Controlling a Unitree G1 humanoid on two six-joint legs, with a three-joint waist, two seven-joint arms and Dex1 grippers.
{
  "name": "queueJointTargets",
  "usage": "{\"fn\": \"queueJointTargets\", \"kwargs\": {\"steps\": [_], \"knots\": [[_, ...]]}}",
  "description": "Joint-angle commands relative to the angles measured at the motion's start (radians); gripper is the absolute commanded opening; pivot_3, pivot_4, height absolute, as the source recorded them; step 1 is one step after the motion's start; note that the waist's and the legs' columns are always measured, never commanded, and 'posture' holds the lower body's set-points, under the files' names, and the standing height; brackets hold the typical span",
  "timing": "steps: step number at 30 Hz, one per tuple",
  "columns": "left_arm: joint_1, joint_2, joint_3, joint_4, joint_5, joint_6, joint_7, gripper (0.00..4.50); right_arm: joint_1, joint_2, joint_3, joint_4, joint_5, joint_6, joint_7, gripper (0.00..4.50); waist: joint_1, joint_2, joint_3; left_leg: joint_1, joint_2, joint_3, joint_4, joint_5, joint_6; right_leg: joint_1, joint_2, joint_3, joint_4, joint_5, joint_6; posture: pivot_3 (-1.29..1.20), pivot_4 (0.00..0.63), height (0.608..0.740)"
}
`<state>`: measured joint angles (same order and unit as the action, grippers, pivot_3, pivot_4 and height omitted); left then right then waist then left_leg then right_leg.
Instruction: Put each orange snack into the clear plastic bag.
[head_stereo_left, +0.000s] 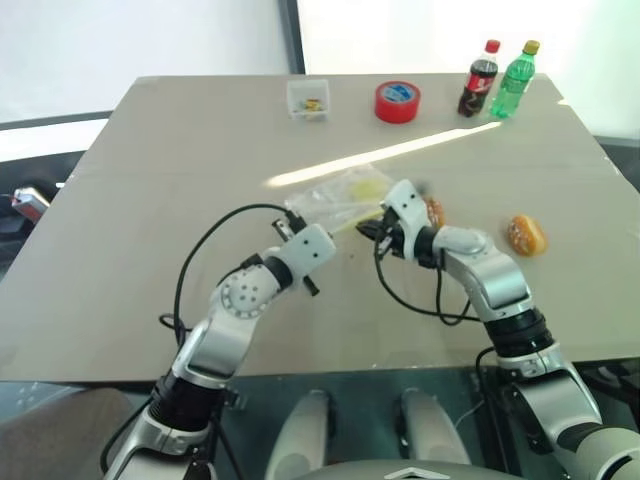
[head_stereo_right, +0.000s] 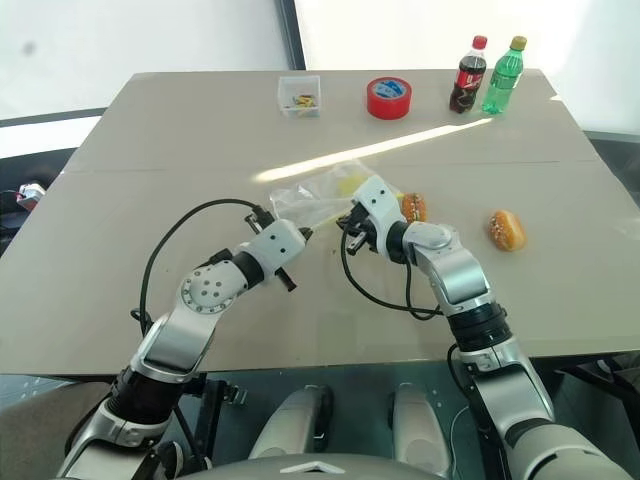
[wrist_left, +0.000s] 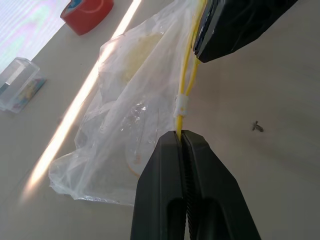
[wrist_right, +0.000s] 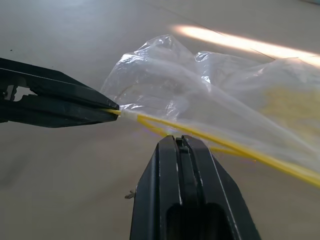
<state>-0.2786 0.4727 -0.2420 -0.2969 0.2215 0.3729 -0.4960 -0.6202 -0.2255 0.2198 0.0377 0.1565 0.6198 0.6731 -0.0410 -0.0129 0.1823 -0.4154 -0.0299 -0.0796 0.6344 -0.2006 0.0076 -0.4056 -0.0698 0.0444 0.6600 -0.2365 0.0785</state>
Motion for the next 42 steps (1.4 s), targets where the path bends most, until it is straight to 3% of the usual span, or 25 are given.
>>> {"fn": "queueJointTargets", "kwargs": {"steps": [1,17,42], "knots": [[-0.014,-0.005,0.014,-0.031,0.005,-0.006,0.007,0.0,-0.012,0.01,-0.008,-0.027,0.01,0.0,-0.016,0.05,0.0,0.0,0.0,0.0,0.0,0.0,0.0,0.0,0.0,0.0,0.0,0.0,0.0,0.0,0.0,0.0,0.15,0.74],[0.015,0.067,-0.033,-0.036,0.071,-0.095,-0.043,0.0,-0.027,0.001,-0.012,-0.011,0.006,-0.003,-0.028,0.05,0.0,0.0,0.0,0.0,0.0,0.0,0.0,0.0,0.0,0.0,0.0,0.0,0.0,0.0,0.0,0.0,0.15,0.74],[0.032,0.076,-0.026,-0.017,0.097,-0.132,-0.048,0.0,-0.089,-0.081,-0.06,0.03,0.002,-0.007,-0.028,0.05,0.0,0.0,0.0,0.0,0.0,0.0,0.0,0.0,0.0,0.0,0.0,0.0,0.0,0.0,0.0,0.0,0.15,0.74]]}}
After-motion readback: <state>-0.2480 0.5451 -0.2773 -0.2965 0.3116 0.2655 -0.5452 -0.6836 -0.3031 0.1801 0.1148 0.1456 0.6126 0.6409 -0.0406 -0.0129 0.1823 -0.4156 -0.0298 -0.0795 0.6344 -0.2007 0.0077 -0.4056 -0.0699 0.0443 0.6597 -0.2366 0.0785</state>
